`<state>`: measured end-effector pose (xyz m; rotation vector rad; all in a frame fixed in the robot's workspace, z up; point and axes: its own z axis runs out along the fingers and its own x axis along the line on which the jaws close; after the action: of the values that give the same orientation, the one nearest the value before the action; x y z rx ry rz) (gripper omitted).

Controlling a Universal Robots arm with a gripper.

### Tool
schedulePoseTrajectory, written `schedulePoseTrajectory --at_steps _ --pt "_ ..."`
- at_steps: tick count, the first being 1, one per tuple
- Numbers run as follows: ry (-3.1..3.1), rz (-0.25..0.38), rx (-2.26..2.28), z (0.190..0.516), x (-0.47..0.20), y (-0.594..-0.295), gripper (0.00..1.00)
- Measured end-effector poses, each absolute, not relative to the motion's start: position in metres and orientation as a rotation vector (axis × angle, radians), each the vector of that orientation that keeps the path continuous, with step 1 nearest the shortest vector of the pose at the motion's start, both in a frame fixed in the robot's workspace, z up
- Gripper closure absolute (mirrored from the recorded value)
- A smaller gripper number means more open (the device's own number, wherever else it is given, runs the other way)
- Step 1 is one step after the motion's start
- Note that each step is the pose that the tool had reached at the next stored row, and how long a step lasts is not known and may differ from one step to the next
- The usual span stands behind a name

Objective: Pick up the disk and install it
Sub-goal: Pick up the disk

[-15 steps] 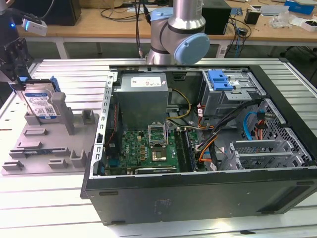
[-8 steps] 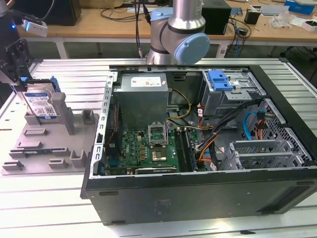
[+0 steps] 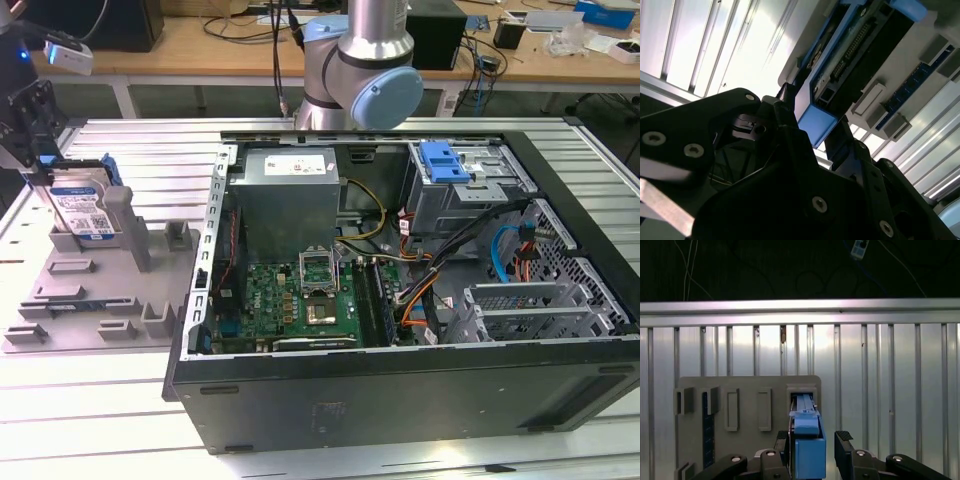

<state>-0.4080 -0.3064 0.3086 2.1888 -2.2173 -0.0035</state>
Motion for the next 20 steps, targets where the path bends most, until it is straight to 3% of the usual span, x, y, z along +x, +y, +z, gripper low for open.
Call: schedulePoseTrajectory --at_steps 20 --pt "-2.216 -0.001 2.192 0.3055 -0.4065 -0.3073 0.51"
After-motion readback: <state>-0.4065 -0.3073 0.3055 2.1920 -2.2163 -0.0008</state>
